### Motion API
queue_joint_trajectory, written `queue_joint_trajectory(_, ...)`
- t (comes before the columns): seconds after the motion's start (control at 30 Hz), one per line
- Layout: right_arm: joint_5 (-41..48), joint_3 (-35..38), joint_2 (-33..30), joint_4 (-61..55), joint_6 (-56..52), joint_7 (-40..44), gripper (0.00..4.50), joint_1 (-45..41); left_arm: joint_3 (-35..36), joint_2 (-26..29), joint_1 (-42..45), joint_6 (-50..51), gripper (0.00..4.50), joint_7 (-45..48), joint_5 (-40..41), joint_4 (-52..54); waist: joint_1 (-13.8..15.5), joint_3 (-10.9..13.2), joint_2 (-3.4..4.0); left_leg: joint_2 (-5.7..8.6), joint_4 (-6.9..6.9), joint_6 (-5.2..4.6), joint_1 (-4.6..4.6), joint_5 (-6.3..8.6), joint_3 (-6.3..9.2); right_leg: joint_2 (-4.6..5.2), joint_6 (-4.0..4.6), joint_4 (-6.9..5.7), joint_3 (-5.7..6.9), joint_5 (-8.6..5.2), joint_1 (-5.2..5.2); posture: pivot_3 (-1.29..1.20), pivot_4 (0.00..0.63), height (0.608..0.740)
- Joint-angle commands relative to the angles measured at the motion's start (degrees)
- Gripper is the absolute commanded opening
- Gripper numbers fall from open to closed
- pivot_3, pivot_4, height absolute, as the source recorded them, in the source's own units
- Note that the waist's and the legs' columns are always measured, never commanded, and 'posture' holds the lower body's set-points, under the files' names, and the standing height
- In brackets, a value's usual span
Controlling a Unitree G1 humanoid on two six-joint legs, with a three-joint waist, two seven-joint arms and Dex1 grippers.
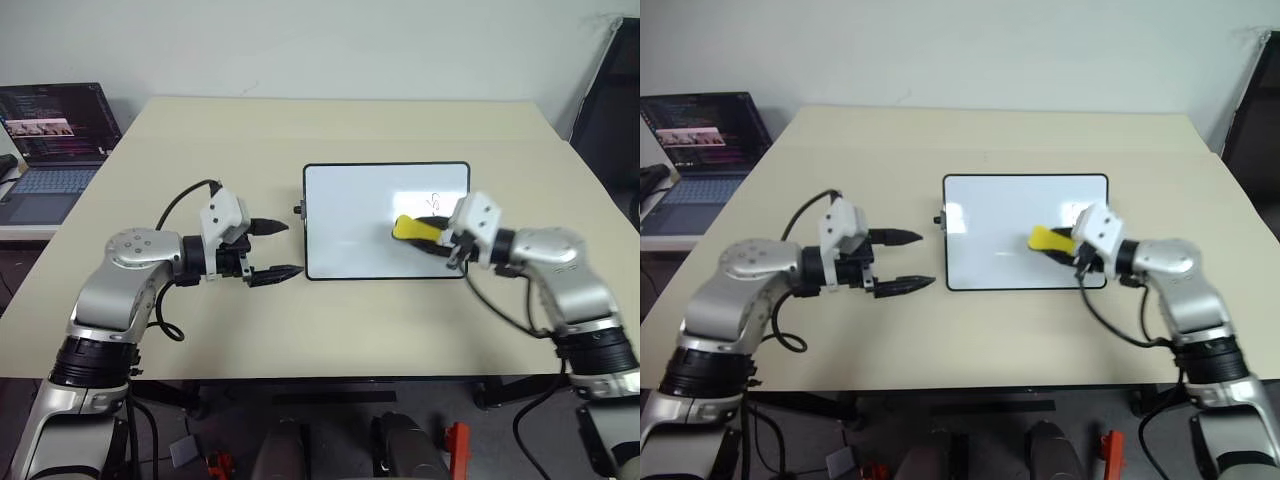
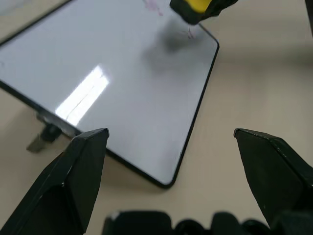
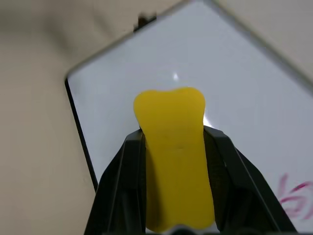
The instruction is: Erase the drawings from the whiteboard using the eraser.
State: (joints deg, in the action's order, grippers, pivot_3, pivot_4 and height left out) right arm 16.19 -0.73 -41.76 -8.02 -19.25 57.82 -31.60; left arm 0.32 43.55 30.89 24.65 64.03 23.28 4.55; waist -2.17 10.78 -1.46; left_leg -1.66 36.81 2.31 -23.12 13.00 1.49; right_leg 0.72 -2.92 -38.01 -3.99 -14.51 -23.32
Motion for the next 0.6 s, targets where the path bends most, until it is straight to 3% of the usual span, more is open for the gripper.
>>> queue_joint_trajectory(0.03,5.8,7.33,-6.64,-5.92,-6.14,3.08,1.25,0.99,2.25,1.83,1.5,0.01,4.5,-0.01,0.73,1.87,0.12,0.0,0.0,0.0,-0.01,0.02,0.0,0.02,-0.01,0.01,0.0,0.02,0.0,-0.02,0.0,0.0,0.15,0.74)
queue_joint_trajectory(0.3,3.02,15.11,-18.11,0.89,-3.73,4.21,1.25,6.13,2.43,3.77,0.7,0.07,4.5,0.43,0.54,2.37,0.13,0.01,-0.02,0.0,0.02,0.0,0.03,0.07,-0.11,0.02,-0.21,0.08,-0.05,-0.21,0.01,0.0,0.15,0.74)
queue_joint_trajectory(0.6,1.39,14.2,-18.97,3.78,-0.98,3.47,1.25,7.02,2.09,3.54,0.39,-0.26,4.5,-0.48,-0.05,1.82,-0.34,0.01,-0.02,-0.01,0.02,0.0,0.06,0.07,-0.16,0.02,-0.21,0.05,-0.1,-0.22,0.01,0.0,0.15,0.74)
